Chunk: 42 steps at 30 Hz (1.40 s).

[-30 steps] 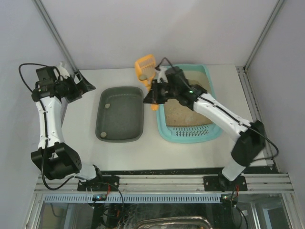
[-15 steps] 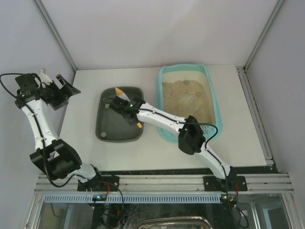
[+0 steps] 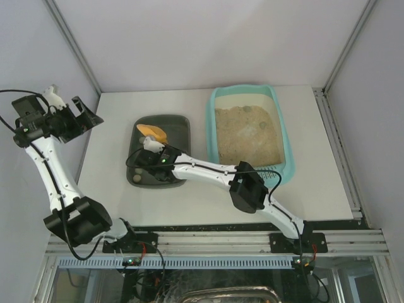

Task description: Clean the litter box

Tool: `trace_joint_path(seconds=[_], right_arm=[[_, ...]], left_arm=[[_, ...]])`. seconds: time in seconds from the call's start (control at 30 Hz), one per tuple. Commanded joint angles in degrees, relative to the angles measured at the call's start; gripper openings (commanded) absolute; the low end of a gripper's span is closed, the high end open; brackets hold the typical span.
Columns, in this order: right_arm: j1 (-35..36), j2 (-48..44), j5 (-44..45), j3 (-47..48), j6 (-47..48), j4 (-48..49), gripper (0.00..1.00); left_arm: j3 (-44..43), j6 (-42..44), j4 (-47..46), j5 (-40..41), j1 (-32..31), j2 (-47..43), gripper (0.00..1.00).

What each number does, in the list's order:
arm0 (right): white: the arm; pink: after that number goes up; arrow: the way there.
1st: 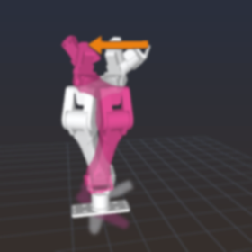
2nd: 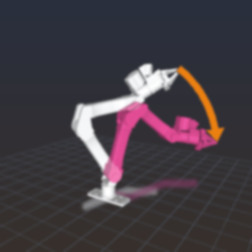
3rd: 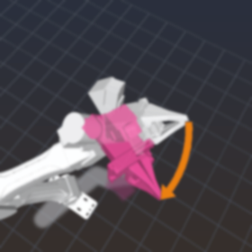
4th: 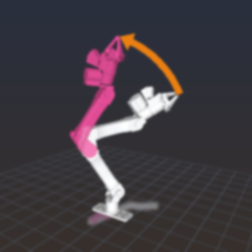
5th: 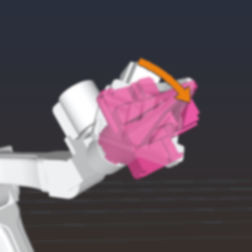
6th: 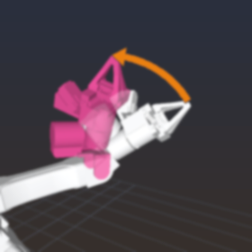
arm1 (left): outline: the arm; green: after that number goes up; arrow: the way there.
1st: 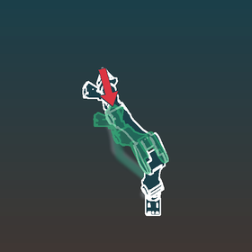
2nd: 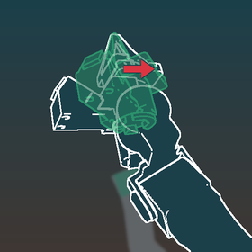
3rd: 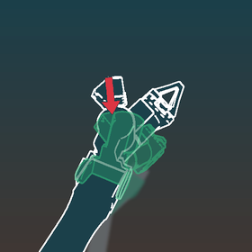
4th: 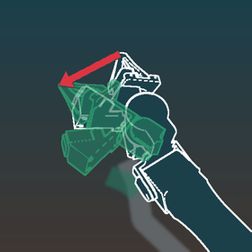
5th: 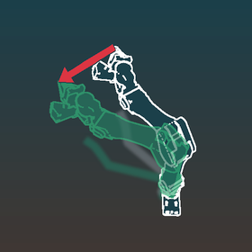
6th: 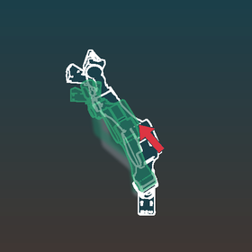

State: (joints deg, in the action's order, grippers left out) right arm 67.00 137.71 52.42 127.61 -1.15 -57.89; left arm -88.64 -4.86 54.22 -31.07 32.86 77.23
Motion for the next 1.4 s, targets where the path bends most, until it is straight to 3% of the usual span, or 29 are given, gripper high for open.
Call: trace_joint_path(seconds=[0.0, 0.07, 0.17, 0.27, 0.5, 0.67, 0.9, 1.1, 1.37], right_arm=[[-0.2, -2.2, 4.9, 1.1, 2.4, 4.6, 0.0], [-1.1, -3.9, 1.4, 2.1, -1.4, 2.1, 0.0], [-4.5, -11.4, -12.3, -0.5, -9.7, -1.1, 0.0], [-8.8, -23.6, -23.9, -10.5, -13.2, 3.6, 0.0], [-22.4, -41.3, -52.4, -30.4, -21.6, 10.2, 0.0], [-35.5, -49.9, -75.3, -47.4, -29.1, 19.6, 0.0], [-45.6, -46.5, -84.2, -52.5, -29.5, 19.9, 0.0], [-50.6, -38.6, -91.0, -52.3, -30.6, 24.2, 0.0], [-52.2, -29.1, -89.1, -47.3, -28.2, 22.9, 0.0]], left_arm=[[-6.6, 2.4, 4.4, -9.0, 0.5, 2.8, 1.0], [-8.9, 1.2, 5.7, -12.5, -0.1, 4.3, 1.0], [-13.7, -1.8, 5.1, -11.3, -3.6, 6.1, 1.0], [-16.7, -6.1, 0.9, -7.2, -9.4, 7.1, 1.0], [-17.5, -16.2, -13.0, -2.4, -22.0, 10.3, 1.0], [-25.0, -17.3, -14.3, 3.1, -32.1, 18.5, 1.0], [-22.8, -24.6, -35.2, 4.3, -43.5, 30.1, 1.0], [-28.6, -35.4, -52.6, 2.7, -47.9, 45.4, 1.0], [-34.9, -34.5, -63.8, 6.6, -52.2, 58.3, 1.0]])
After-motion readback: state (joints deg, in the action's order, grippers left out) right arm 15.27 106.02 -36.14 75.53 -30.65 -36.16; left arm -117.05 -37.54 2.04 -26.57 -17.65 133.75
